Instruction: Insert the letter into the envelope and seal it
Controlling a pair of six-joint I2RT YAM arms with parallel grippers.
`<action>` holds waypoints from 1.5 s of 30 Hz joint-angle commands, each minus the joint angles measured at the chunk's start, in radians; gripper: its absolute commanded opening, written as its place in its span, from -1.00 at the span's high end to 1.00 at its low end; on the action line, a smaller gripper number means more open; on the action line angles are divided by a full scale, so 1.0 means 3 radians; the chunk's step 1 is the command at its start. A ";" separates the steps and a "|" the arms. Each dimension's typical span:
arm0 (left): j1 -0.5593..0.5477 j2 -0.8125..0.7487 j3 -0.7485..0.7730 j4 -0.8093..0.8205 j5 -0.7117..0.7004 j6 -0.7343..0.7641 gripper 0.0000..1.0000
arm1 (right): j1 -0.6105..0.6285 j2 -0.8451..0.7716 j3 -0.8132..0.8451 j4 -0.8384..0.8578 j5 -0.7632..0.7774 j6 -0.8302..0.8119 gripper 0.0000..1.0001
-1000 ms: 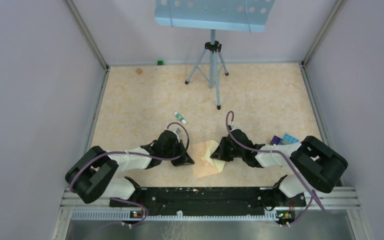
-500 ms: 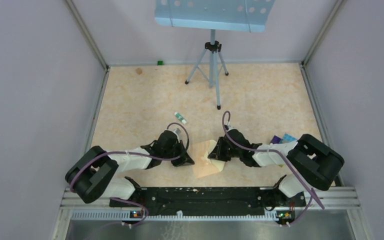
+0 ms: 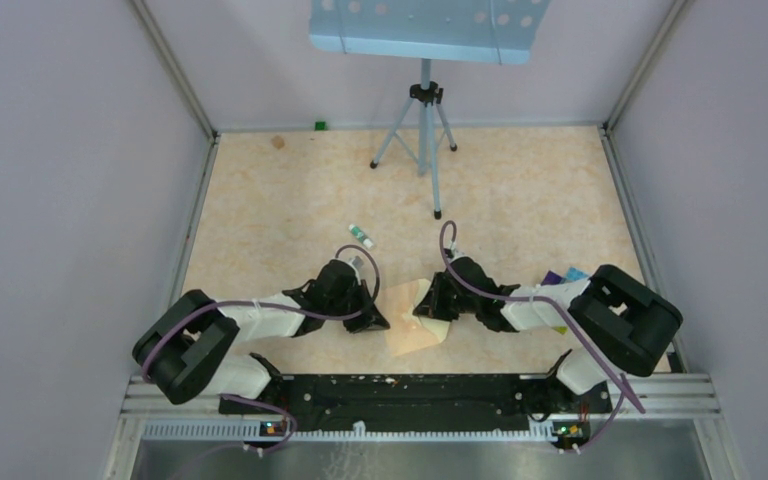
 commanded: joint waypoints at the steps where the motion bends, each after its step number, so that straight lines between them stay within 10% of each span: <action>1: -0.0029 0.0106 0.0011 -0.0048 -0.0095 0.0067 1.00 | 0.0100 0.0002 0.0105 0.0053 -0.0026 -0.0022 1.00; 23: -0.0034 0.0105 0.0056 -0.0013 -0.0112 0.0007 1.00 | 0.0194 -0.0122 0.0115 -0.0125 0.0092 -0.0031 1.00; 33: -0.0036 0.0105 0.0218 -0.0245 -0.0180 0.0226 1.00 | 0.0189 -0.0708 0.0513 -0.0872 0.0397 -0.0227 0.28; 45: -0.0131 0.0571 0.0671 0.0034 -0.0135 0.0100 1.00 | -0.0310 -0.1202 0.0970 -0.1905 0.0491 -0.0685 0.15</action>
